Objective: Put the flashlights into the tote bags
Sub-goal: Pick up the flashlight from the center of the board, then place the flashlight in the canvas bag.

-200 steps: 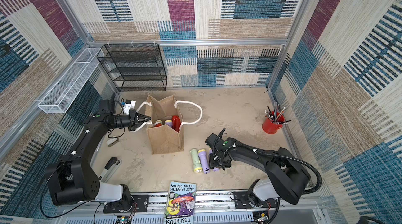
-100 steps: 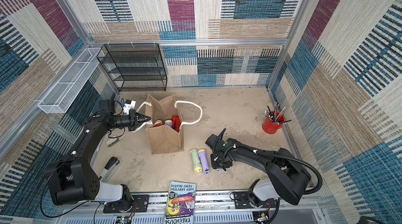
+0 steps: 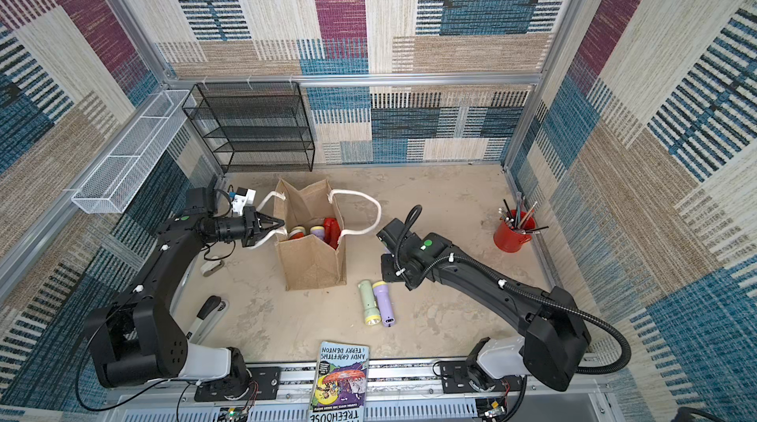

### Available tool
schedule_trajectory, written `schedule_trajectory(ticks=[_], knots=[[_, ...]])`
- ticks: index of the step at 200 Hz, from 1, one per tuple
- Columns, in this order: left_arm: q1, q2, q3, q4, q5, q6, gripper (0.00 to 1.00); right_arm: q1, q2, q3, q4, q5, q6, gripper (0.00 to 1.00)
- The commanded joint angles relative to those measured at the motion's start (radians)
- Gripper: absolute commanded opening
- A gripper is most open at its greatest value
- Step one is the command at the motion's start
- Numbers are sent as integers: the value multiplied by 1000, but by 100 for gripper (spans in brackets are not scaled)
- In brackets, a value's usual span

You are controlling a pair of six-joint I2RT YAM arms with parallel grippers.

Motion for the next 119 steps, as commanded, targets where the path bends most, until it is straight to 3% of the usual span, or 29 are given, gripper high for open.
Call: schedule_trajectory(ticks=[1, 25, 52, 119], knots=[[1, -6, 3, 15, 26, -4, 0, -3, 13, 136, -73, 132, -29, 38], [0, -13, 3, 17, 25, -5, 0, -3, 65, 334, -103, 204, -78, 38], [1, -18, 3, 19, 33, -3, 0, -3, 195, 577, -83, 194, -181, 38], [1, -17, -3, 19, 38, 2, 0, 52, 567, 1090, 26, -86, -311, 37]])
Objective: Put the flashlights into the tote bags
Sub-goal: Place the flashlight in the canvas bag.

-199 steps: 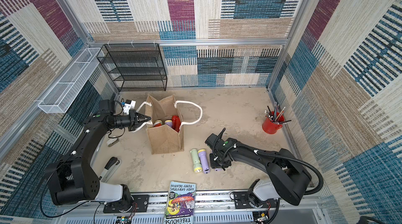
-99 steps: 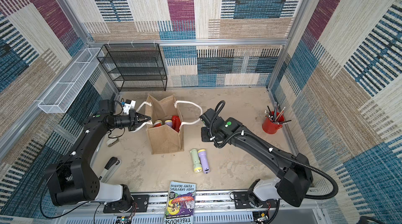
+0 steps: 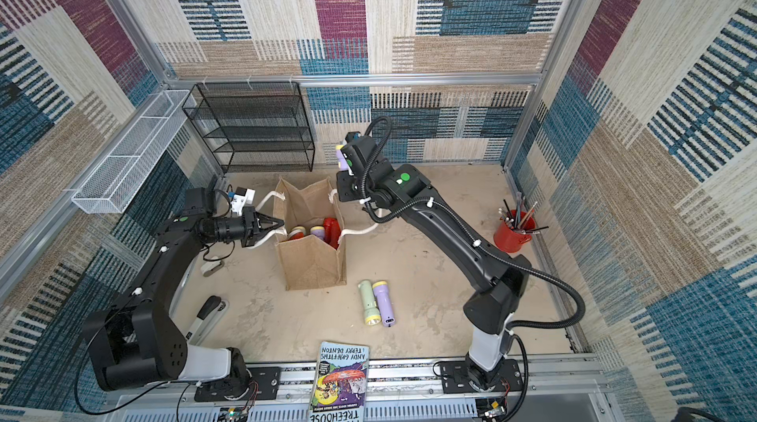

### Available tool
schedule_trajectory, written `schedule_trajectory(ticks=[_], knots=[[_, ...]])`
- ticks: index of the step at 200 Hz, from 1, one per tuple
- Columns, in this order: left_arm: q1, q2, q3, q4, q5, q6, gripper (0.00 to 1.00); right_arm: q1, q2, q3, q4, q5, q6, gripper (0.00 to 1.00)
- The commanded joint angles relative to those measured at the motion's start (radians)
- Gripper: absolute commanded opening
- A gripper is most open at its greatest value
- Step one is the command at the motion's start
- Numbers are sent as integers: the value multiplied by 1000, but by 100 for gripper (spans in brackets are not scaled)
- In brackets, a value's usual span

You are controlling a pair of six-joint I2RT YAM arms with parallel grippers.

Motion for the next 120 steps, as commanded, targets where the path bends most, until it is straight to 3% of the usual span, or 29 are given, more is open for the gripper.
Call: schedule_trajectory(ticks=[1, 30, 53, 120], knots=[[1, -4, 0, 19, 39, 2, 0, 27, 92, 119, 48, -134, -65, 37], [1, 4, 1, 19, 43, 3, 0, 73, 236, 271, 1, -234, -107, 37], [1, 1, 3, 18, 44, 5, 0, 92, 295, 280, -22, -266, -109, 36], [2, 2, 2, 25, 51, 2, 0, 113, 230, -53, 112, -366, -89, 35]])
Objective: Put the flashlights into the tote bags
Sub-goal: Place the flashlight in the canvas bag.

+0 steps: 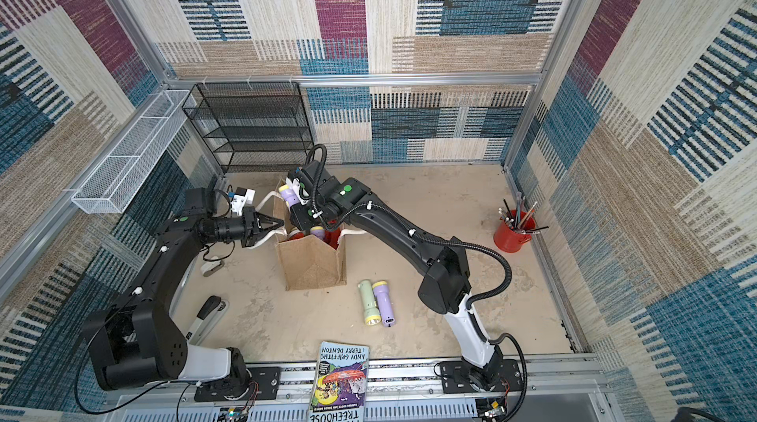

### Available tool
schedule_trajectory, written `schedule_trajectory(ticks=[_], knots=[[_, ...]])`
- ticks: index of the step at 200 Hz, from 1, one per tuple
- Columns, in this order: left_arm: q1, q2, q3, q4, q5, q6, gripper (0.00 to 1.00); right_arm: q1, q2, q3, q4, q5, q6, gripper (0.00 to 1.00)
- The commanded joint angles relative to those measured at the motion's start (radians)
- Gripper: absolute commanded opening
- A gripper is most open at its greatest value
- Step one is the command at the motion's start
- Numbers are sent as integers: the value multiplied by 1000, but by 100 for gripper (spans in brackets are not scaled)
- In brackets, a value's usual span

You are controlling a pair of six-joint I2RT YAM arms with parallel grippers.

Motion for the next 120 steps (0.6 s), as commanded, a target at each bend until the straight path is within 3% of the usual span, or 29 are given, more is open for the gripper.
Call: schedule_trajectory(ticks=[1, 44, 120], knots=[[1, -2, 2, 25, 47, 2, 0, 3, -40, -106, 101, -76, 6, 35], [1, -5, -3, 34, 51, -6, 0, 2, -78, -291, 140, -80, 26, 35], [0, -4, -6, 35, 52, -7, 0, -1, -53, -398, 99, -30, 81, 37]])
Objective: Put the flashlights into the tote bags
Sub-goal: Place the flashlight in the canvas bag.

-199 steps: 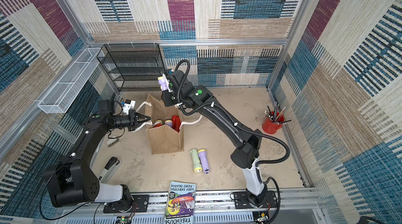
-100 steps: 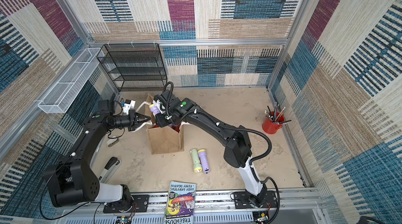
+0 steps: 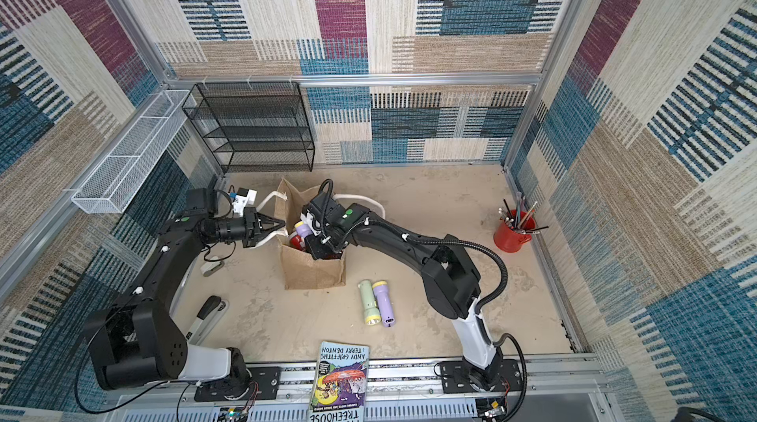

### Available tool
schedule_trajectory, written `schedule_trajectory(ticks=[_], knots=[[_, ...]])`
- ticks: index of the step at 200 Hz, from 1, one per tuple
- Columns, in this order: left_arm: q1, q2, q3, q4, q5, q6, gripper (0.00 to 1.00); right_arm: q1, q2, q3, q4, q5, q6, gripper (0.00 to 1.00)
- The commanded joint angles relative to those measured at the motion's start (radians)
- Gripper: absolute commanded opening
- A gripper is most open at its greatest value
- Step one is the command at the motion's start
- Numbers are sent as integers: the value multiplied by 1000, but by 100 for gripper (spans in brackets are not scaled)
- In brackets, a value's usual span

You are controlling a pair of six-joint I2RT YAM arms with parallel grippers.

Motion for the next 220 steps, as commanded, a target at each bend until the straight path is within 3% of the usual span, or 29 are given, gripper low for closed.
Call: schedule_trajectory(ticks=[1, 24, 49, 87, 136, 220], knots=[[1, -4, -1, 35, 36, -7, 0, -2, 17, -10, -33, 50, 20, 37], [2, -4, -2, 36, 36, -6, 0, -14, 49, 2, -65, 109, 34, 38], [2, -5, -3, 34, 35, -5, 0, -20, 79, 3, -60, 91, 43, 40], [2, -4, -3, 33, 35, -3, 0, -21, 102, 39, -79, 93, 38, 53], [0, -2, 5, 2, 4, 13, 0, -30, 39, 79, -163, 185, 4, 60], [-13, 17, 18, -61, -73, 38, 0, -34, -109, 163, -164, 131, -14, 67]])
